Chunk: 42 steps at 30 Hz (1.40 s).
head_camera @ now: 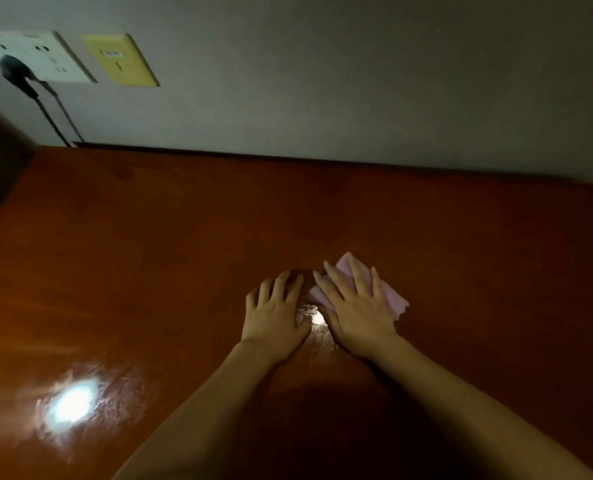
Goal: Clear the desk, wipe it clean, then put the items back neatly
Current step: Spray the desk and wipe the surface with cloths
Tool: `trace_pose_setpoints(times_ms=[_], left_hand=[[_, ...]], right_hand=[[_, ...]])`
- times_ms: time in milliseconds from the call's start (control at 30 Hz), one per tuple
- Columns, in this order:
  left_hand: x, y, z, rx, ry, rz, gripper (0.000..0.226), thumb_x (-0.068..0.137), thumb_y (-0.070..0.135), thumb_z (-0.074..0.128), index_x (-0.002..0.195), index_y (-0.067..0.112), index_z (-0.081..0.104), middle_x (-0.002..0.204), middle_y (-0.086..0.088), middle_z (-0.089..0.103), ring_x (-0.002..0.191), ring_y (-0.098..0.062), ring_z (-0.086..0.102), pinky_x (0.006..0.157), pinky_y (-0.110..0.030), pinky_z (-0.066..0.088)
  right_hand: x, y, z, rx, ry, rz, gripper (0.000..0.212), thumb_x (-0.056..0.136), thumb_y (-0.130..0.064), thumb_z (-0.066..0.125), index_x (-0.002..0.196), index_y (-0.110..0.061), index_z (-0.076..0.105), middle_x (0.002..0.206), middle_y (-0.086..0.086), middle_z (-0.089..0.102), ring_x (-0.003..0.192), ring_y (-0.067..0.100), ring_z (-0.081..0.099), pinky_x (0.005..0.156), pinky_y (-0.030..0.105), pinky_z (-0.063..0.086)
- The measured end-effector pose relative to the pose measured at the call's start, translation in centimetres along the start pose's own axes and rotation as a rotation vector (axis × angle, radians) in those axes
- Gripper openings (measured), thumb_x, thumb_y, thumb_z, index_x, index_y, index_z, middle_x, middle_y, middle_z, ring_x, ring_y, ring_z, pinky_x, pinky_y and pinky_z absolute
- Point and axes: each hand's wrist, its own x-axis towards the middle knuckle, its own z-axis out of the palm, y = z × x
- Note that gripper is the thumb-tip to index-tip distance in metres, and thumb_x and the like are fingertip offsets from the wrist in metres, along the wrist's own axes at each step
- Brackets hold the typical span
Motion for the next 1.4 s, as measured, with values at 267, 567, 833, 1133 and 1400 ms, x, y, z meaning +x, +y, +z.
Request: trace_pose_setpoints(times_ms=[267, 567, 833, 1133, 1400], left_hand=[[-3.1, 0.8, 1.6, 0.001, 0.045, 0.042, 0.070, 0.094, 0.054, 0.033, 0.151, 0.025, 0.004, 0.158, 0.000, 0.002, 0.143, -0.023, 0.005, 0.115, -0.042, 0.009], [-6.3, -0.6, 3.1, -0.005, 0.077, 0.028, 0.070, 0.092, 0.051, 0.039, 0.151, 0.027, 0.010, 0.157, 0.001, 0.008, 0.142, -0.021, 0.009, 0.113, -0.039, 0.014], [-9.8, -0.6, 4.0, 0.038, 0.021, 0.056, 0.072, 0.093, 0.055, 0.033, 0.151, 0.025, 0.004, 0.158, 0.000, 0.003, 0.143, -0.022, 0.006, 0.115, -0.042, 0.013], [-12.6, -1.1, 5.7, 0.035, 0.042, 0.068, 0.070, 0.094, 0.052, 0.036, 0.151, 0.026, 0.005, 0.158, 0.000, 0.004, 0.143, -0.022, 0.006, 0.115, -0.041, 0.011], [-15.1, -2.0, 6.7, 0.036, 0.033, 0.053, 0.068, 0.095, 0.052, 0.034, 0.151, 0.027, 0.005, 0.158, 0.000, 0.004, 0.144, -0.022, 0.005, 0.115, -0.042, 0.010]], right_hand=[[-1.1, 3.4, -1.3, 0.086, 0.054, 0.398, 0.059, 0.098, -0.050, 0.005, 0.152, -0.028, 0.000, 0.160, -0.002, -0.006, 0.144, 0.029, -0.018, 0.113, 0.054, -0.007], [-1.4, -4.7, 0.4, 0.044, 0.035, 0.173, 0.057, 0.099, -0.046, 0.013, 0.151, -0.028, -0.004, 0.160, -0.001, -0.003, 0.144, 0.035, -0.015, 0.111, 0.058, -0.006], [-11.7, -1.3, 2.7, -0.017, -0.033, 0.183, 0.060, 0.098, -0.053, 0.004, 0.146, -0.027, 0.031, 0.150, 0.001, 0.038, 0.142, 0.027, 0.017, 0.113, 0.057, 0.015], [-6.7, -6.5, 0.8, 0.153, 0.014, 0.414, 0.058, 0.099, -0.049, 0.011, 0.151, -0.028, -0.007, 0.160, -0.001, -0.011, 0.143, 0.036, -0.017, 0.114, 0.060, -0.002], [-15.3, -9.6, 4.2, 0.067, -0.090, 0.177, 0.057, 0.099, -0.050, 0.008, 0.143, -0.025, 0.033, 0.147, 0.004, 0.042, 0.137, 0.036, 0.026, 0.100, 0.064, 0.031]])
